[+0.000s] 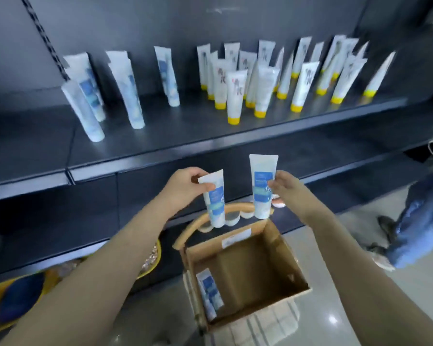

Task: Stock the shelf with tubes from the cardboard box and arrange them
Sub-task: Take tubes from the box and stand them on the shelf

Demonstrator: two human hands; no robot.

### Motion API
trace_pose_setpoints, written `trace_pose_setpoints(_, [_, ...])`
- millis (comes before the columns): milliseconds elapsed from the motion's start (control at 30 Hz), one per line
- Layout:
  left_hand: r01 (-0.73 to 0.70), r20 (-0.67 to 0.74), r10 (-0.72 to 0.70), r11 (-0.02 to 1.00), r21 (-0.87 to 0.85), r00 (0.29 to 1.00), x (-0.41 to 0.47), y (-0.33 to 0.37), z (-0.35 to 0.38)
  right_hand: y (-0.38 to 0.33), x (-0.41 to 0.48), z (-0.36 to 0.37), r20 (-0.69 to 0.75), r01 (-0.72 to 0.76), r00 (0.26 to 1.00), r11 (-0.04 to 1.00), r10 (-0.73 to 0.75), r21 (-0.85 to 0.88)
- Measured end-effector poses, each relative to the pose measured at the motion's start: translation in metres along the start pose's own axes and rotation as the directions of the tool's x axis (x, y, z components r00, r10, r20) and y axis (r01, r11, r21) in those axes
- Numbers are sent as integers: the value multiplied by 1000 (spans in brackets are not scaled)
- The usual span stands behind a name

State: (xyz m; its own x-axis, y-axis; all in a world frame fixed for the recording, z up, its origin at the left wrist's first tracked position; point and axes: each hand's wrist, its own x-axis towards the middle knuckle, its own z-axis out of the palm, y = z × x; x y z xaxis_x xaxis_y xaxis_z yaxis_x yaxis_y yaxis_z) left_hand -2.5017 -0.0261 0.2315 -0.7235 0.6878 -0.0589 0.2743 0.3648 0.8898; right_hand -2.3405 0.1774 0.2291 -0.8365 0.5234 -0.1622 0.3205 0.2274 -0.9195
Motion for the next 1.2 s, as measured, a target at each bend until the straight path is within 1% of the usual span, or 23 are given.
trace_pose_setpoints(67, [-53, -79, 50, 998, -34, 996, -6, 25, -29, -42, 2, -1, 20, 90, 996, 996, -91, 28])
trace_pose_setpoints(167, [-127, -152, 119, 991, -45, 981, -12, 50, -72, -92, 8, 12, 16, 175, 984, 983, -176, 51])
trace_pose_setpoints(233, [-159, -181, 147, 986, -52, 972, -14, 59, -93, -111, 9, 22, -26, 211, 977, 974, -210, 79])
trace_pose_setpoints(300, [-184, -223, 174, 982, -27, 959, -25, 57, -136, -137, 13, 59, -97, 250, 966, 962, -241, 105])
trace_pose_setpoints(367, [-171, -233, 169, 985, 14, 958, -26, 59, -142, -141, 15, 69, -134, 253, 962, 961, -238, 111])
trace_pose_setpoints(433, [-173, -251, 178, 984, 42, 951, -33, 50, -164, -148, 23, 96, -150, 244, 962, 965, -228, 95])
trace_pose_setpoints(533, [-192, -281, 215, 975, 109, 935, -39, 35, -199, -161, 35, 136, -176, 242, 959, 966, -223, 89])
trace_pose_setpoints(633, [-209, -296, 245, 967, 149, 923, -43, 23, -223, -168, 47, 166, -195, 215, 959, 976, -204, 41])
trace_pose_setpoints(733, [-216, -332, 250, 967, 136, 910, -46, 14, -239, -173, 55, 184, -245, 226, 946, 974, -213, 27])
trace_pose_setpoints(867, [-232, -393, 260, 966, 117, 882, -45, 4, -247, -177, 63, 191, -298, 236, 929, 971, -220, 19])
trace_pose_setpoints(1033, [-224, -470, 226, 973, 61, 853, -35, -10, -254, -184, 82, 195, -287, 229, 934, 973, -212, 25])
trace_pose_setpoints(1200, [-191, -459, 207, 978, 81, 864, -21, -18, -264, -183, 110, 201, -277, 272, 926, 962, -258, 15])
